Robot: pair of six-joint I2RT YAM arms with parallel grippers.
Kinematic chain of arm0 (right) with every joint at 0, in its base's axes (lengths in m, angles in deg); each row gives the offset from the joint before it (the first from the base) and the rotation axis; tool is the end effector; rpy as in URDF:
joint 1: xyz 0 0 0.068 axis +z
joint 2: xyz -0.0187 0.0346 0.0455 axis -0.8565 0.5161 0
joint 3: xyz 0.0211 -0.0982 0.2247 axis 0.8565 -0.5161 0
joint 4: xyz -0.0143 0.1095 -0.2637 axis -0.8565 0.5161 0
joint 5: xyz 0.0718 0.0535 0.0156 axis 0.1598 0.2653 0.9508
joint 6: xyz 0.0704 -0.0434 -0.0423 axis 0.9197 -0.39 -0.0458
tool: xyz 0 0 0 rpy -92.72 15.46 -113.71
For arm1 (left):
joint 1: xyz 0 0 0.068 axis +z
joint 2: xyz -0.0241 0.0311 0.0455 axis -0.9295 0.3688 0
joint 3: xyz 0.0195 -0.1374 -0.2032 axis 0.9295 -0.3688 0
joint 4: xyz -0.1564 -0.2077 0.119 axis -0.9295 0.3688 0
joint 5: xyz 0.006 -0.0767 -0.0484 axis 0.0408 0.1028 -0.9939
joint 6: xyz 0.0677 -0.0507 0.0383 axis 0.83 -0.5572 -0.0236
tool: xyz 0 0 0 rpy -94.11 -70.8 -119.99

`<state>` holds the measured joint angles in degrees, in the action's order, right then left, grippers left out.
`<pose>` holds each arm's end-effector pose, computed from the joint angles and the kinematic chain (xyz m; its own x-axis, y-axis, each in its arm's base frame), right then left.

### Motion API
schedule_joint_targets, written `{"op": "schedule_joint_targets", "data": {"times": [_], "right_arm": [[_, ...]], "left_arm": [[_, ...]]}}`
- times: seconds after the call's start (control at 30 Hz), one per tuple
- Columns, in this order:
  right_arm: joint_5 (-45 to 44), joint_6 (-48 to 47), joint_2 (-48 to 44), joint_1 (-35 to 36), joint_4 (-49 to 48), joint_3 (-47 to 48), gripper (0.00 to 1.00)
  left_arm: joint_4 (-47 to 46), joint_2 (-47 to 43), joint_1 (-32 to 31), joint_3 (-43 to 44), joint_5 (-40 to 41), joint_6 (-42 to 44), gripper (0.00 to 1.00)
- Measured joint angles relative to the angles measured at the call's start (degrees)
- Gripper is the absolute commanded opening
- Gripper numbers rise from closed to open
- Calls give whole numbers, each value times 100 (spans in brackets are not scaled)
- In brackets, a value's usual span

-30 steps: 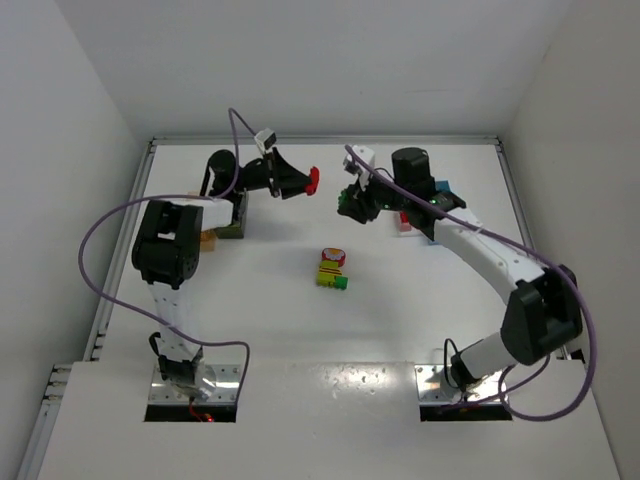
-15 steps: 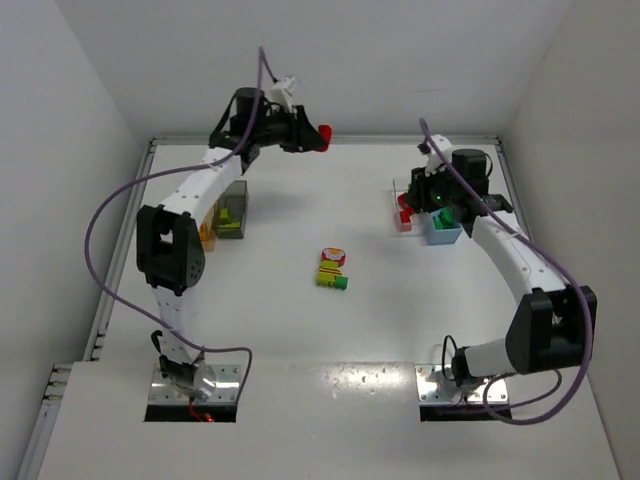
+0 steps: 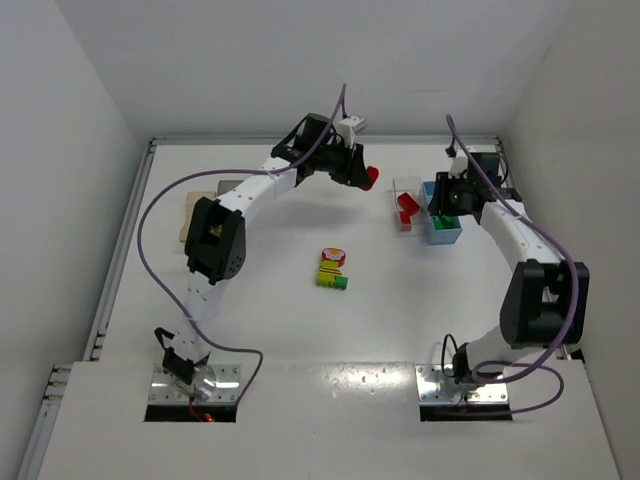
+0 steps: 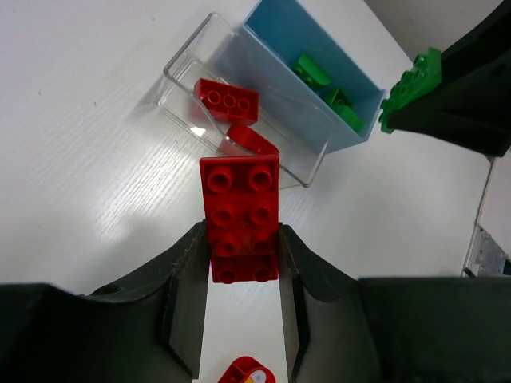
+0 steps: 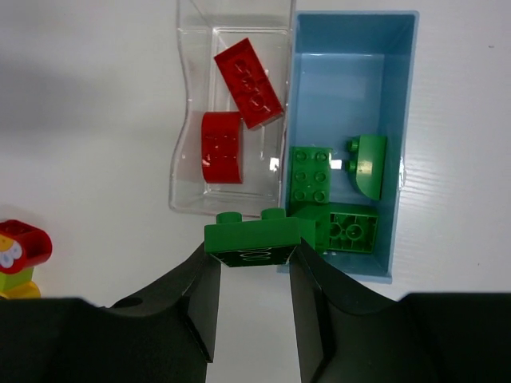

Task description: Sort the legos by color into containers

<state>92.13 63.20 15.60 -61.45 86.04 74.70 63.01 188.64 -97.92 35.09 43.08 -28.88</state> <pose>0.3913 -0.0019 0.1780 -0.7116 0.1432 -0.6878 -0.0062 0.9777 0.2100 0.4728 -0.3228 0.2296 -0.6495 0.1087 -0.7526 0.6809 0.5236 -0.5121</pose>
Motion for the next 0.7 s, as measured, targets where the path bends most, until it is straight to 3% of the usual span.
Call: {"op": "schedule_joint_targets", "data": {"times": [0.2, 0.3, 0.5, 0.63, 0.67, 0.7], "right_arm": [[-227, 37, 461, -127, 87, 310, 0], [-358, 76, 597, -166, 120, 409, 7], [-522, 129, 922, -186, 136, 597, 43], [-667, 192, 1071, -186, 138, 654, 60], [-719, 229, 1084, -186, 138, 658, 70], [-750, 271, 1088, -186, 142, 660, 73]], "left_arm": [[-81, 282, -15, 197, -363, -166, 0], [-313, 413, -70, 343, -634, -363, 0], [-675, 490, -380, 393, -769, -551, 1], [-933, 590, -577, 529, -758, -717, 3], [-1010, 647, -610, 575, -754, -756, 3], [-1082, 717, -629, 629, -756, -807, 3]]}}
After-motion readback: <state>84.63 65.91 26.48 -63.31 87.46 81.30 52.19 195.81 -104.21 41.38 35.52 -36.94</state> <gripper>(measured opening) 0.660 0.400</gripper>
